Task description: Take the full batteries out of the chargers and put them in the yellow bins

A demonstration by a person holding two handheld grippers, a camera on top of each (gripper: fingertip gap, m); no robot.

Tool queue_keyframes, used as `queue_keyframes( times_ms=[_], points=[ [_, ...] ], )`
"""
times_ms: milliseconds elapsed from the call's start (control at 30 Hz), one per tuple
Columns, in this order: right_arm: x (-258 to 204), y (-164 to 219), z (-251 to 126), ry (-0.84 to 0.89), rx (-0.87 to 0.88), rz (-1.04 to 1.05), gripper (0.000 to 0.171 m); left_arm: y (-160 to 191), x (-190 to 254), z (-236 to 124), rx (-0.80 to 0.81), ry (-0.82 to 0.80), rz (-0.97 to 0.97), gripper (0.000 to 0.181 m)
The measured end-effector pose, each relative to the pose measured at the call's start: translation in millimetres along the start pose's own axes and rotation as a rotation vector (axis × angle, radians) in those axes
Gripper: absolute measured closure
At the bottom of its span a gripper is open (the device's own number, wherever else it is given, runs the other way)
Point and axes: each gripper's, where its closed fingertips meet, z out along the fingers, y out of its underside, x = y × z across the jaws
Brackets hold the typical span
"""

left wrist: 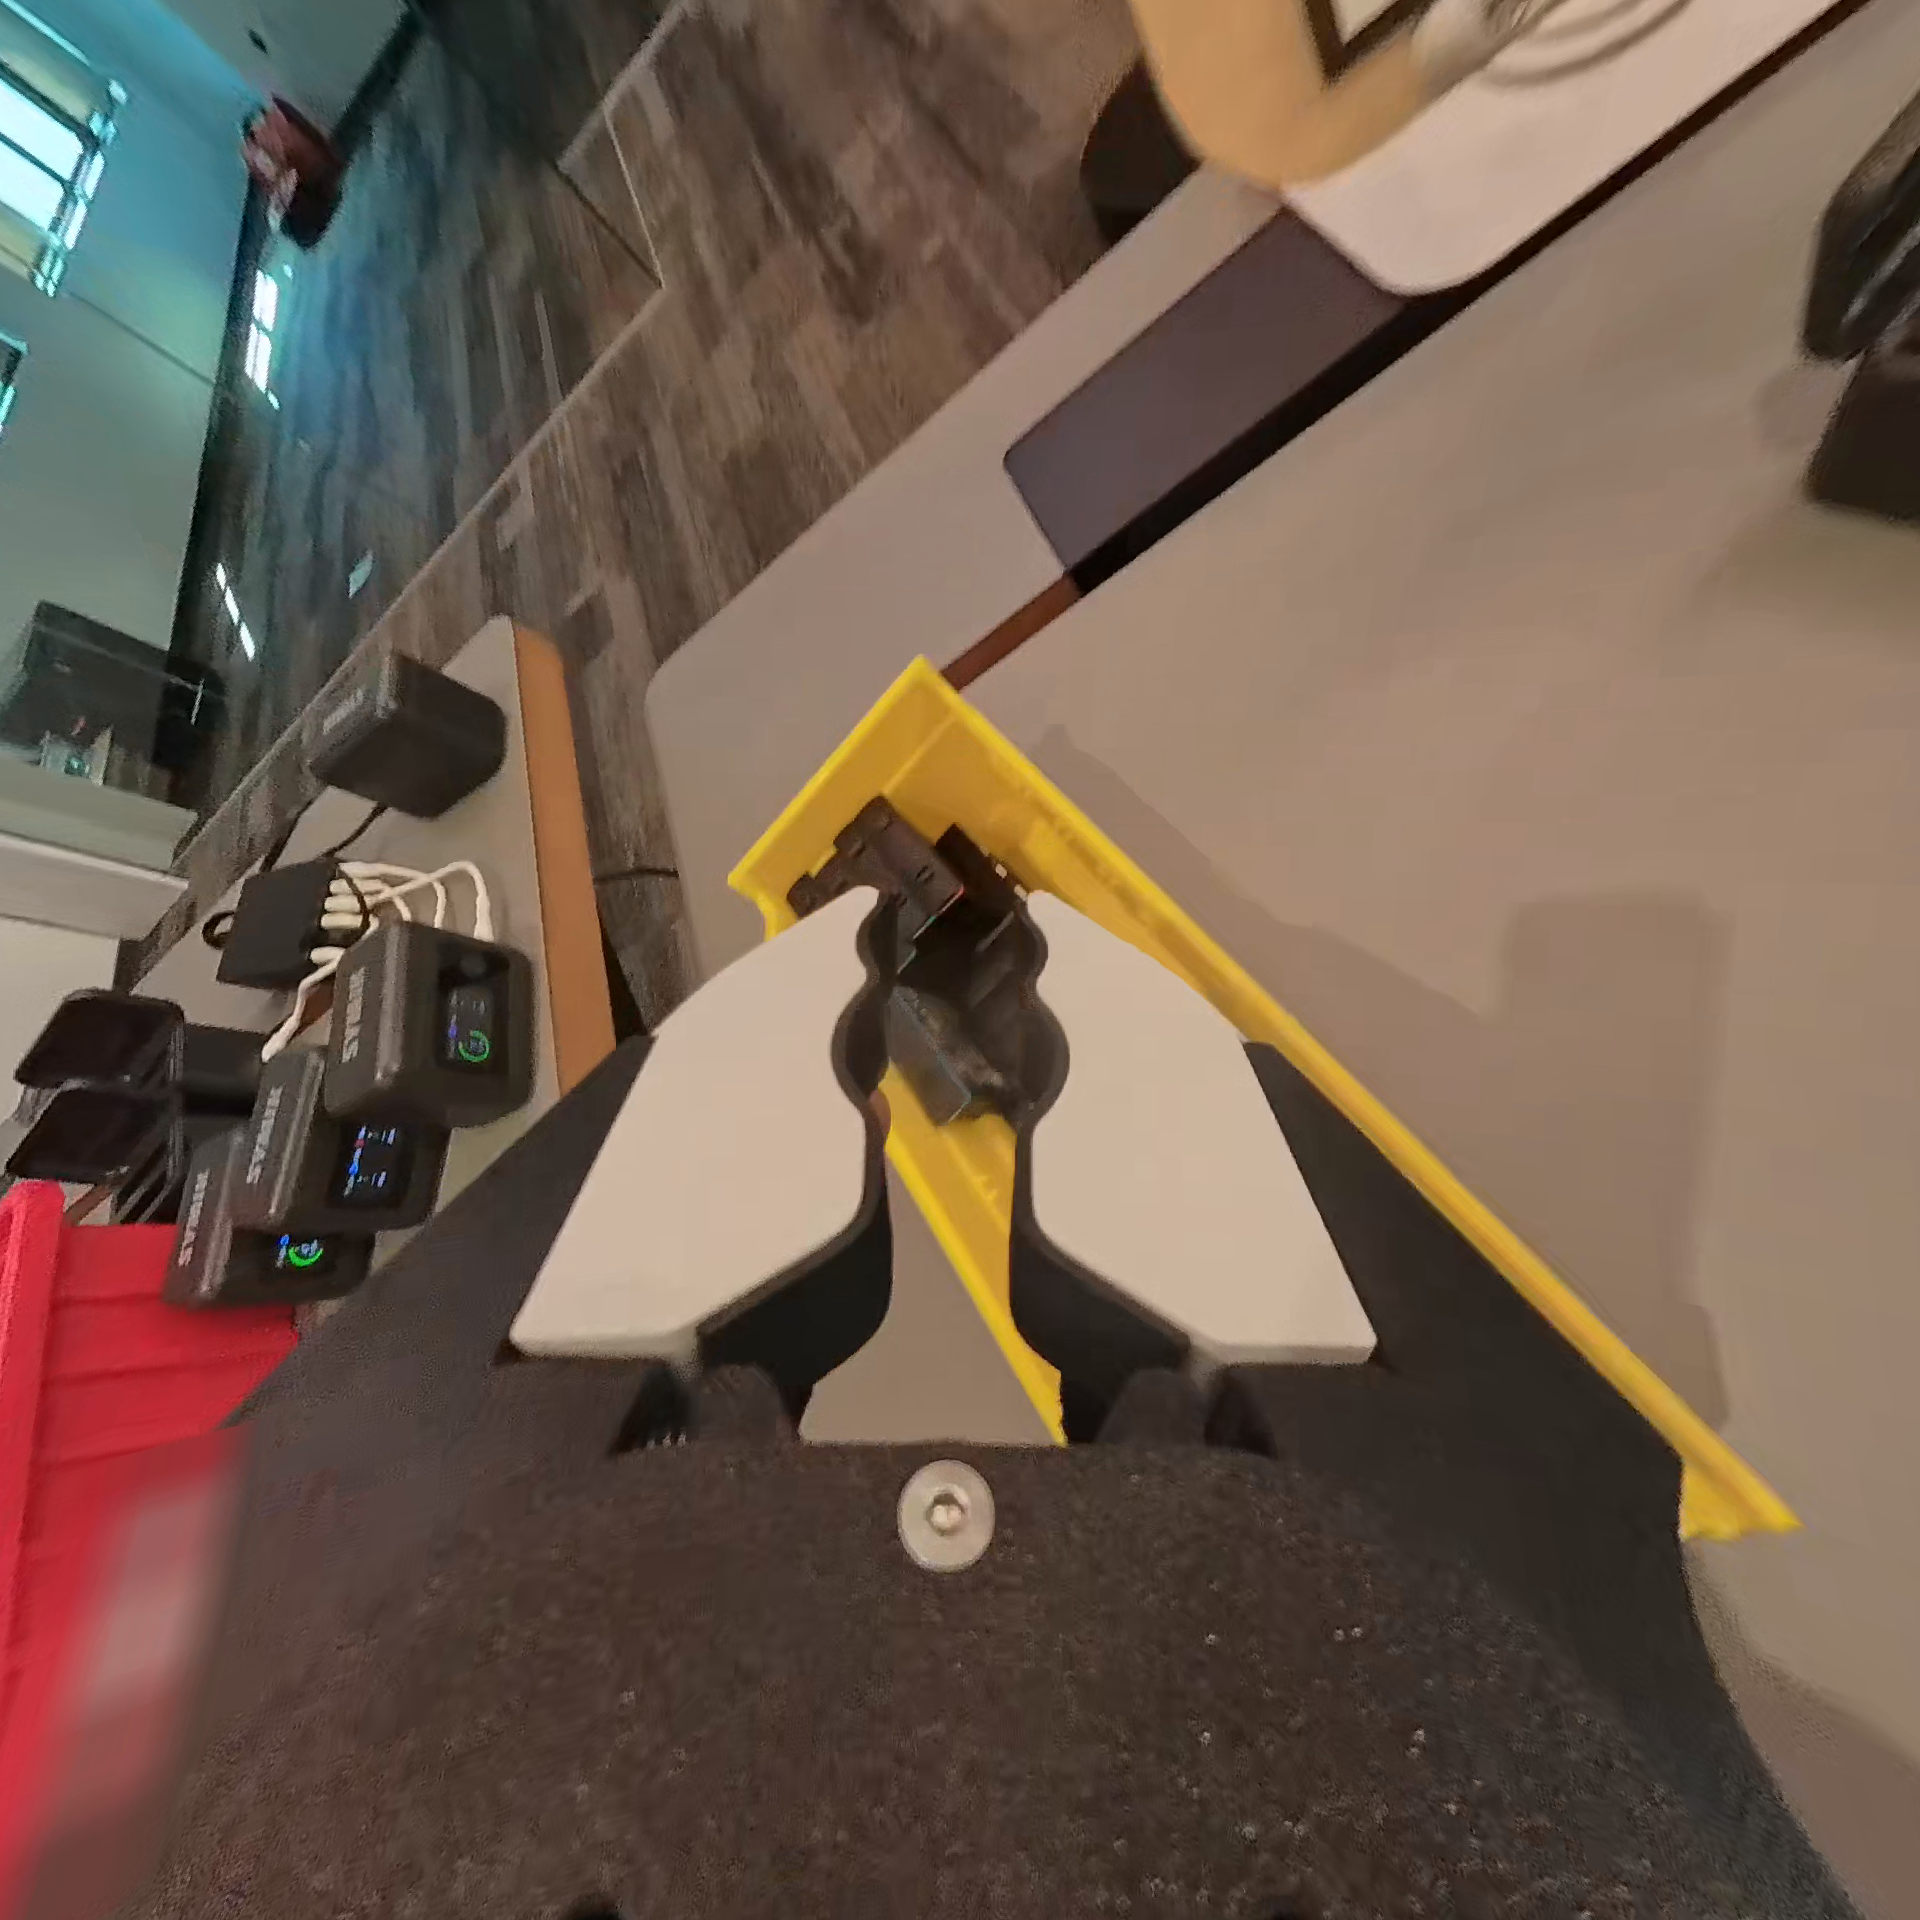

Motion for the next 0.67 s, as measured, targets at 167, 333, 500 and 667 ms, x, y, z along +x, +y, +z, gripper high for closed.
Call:
queue_keyframes(
  times_ms=[167, 333, 500, 667],
  points=[
    [-3, 0, 4, -0.005, -0.020, 0.011, 0.171, 21, -15, 14, -0.081, -0.013, 0.005, 0.161],
    [-3, 1, 4, -0.015, -0.069, 0.000, 0.171, 38, -22, 31, -0.175, 0.016, 0.046, 0.159],
    [-4, 1, 5, -0.045, -0.116, 0.011, 0.171, 57, -18, 51, -0.316, 0.100, 0.138, 0.154],
    [-3, -1, 5, 0.019, -0.117, 0.037, 0.171, 82, -15, 63, -0.476, 0.169, 0.185, 0.148]
  ],
)
